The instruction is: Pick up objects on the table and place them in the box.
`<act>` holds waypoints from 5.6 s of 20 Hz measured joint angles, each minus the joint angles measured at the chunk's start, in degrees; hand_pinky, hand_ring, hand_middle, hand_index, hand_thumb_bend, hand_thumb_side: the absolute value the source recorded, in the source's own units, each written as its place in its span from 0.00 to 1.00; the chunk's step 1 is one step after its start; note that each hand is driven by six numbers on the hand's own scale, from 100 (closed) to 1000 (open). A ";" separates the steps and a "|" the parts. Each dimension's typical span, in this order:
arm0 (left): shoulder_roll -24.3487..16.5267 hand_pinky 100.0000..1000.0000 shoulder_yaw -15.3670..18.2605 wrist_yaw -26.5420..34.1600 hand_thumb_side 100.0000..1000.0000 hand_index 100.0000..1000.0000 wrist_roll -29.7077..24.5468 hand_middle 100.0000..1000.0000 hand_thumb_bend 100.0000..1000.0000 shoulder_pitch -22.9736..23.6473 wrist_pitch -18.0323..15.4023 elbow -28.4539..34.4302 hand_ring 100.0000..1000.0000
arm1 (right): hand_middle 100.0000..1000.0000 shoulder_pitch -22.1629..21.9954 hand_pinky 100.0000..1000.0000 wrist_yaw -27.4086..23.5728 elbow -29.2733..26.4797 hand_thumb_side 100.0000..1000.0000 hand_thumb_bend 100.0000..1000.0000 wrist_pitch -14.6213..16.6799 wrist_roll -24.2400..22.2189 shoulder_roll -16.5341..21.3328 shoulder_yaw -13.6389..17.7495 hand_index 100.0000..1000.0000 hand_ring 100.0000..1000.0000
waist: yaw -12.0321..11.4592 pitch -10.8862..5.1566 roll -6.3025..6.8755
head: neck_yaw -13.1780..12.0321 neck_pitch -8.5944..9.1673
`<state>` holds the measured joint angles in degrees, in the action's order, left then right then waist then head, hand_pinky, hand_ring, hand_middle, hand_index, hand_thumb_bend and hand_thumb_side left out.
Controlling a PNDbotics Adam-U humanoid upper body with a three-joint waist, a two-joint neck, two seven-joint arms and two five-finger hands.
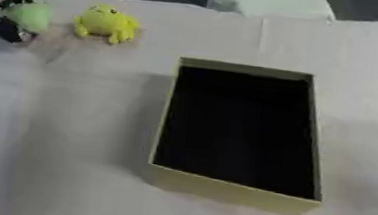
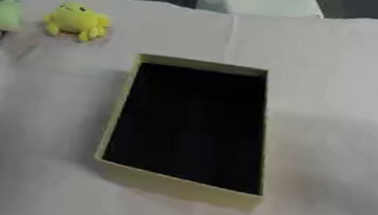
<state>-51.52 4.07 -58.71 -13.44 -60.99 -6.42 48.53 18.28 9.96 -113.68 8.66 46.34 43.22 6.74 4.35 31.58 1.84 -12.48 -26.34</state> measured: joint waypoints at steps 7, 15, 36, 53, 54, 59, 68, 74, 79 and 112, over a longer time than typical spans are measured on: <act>0.00 0.51 -0.86 1.89 0.00 0.44 0.80 0.25 0.15 0.77 0.31 3.43 0.32 | 0.63 -0.36 0.73 0.05 0.00 1.00 0.07 0.10 0.10 0.00 0.22 0.75 0.68 | -1.02 -0.72 -0.28 | 0.59 -0.87; -0.94 0.52 -4.94 5.71 0.01 0.45 3.41 0.26 0.14 4.47 -2.48 12.04 0.34 | 0.63 -1.63 0.73 0.16 0.00 0.99 0.06 0.03 0.41 -0.01 0.69 0.75 0.68 | -3.21 -2.74 -1.00 | 2.33 -2.39; 8.18 0.56 -16.82 8.28 0.02 0.49 3.14 0.27 0.14 6.89 -2.84 38.92 0.35 | 0.64 -3.27 0.73 -0.11 0.00 0.99 0.06 -0.58 0.40 -1.68 0.81 0.75 0.68 | -6.33 -9.70 -1.72 | 9.70 -7.81; 23.77 0.59 -24.12 6.88 0.11 0.52 -7.84 0.32 0.18 5.79 -2.44 51.90 0.39 | 0.64 -2.96 0.73 -1.16 0.00 0.99 0.05 -0.54 -0.29 -3.13 0.66 0.75 0.68 | -5.06 -12.40 -1.20 | 9.65 -9.96; 25.00 0.59 -24.63 6.17 0.11 0.52 -8.60 0.32 0.18 5.55 -2.91 51.16 0.40 | 0.64 -3.00 0.73 -1.25 0.00 0.99 0.05 -0.56 -0.32 -3.13 0.66 0.75 0.68 | -5.06 -12.62 -1.09 | 9.59 -10.16; 30.87 0.59 -26.16 2.41 0.12 0.52 -11.45 0.33 0.20 4.92 -4.53 46.03 0.40 | 0.64 -3.23 0.73 -1.38 0.00 0.99 0.05 -0.58 -0.33 -3.14 0.67 0.75 0.68 | -5.12 -13.25 -0.76 | 9.57 -10.84; 36.22 0.60 -28.20 -4.53 0.15 0.56 -10.72 0.37 0.26 5.10 -6.69 37.49 0.42 | 0.64 -3.24 0.73 -1.56 0.00 0.99 0.06 -0.67 -0.29 -3.68 0.68 0.75 0.67 | -4.32 -13.55 -0.17 | 9.52 -11.14; 37.83 0.62 -28.88 -7.77 0.18 0.66 -9.71 0.44 0.34 6.39 -7.62 32.99 0.47 | 0.64 -3.30 0.73 -1.57 0.00 0.99 0.06 -0.80 -0.23 -3.71 0.71 0.75 0.67 | -4.20 -13.55 -0.01 | 9.53 -11.16; 37.96 0.78 -28.88 -9.18 0.25 0.89 -9.57 0.78 0.51 7.17 -7.50 30.51 0.74 | 0.64 -3.70 0.73 -1.57 0.00 0.99 0.06 -0.90 -0.13 -3.92 0.95 0.74 0.67 | -4.35 -13.54 0.10 | 9.62 -11.17; 23.57 0.86 -15.21 -1.21 0.44 0.91 -5.23 0.83 0.61 8.12 3.94 47.55 0.86 | 0.64 -5.69 0.73 -1.09 0.00 0.99 0.07 -1.08 0.99 -4.06 1.77 0.74 0.67 | -6.76 -14.25 -0.36 | 12.59 -12.46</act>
<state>-27.95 -11.15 -59.92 -18.66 -52.88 -2.48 96.08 12.59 8.88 -113.68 7.58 47.32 39.16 8.50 -2.41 17.33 1.48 0.11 -38.80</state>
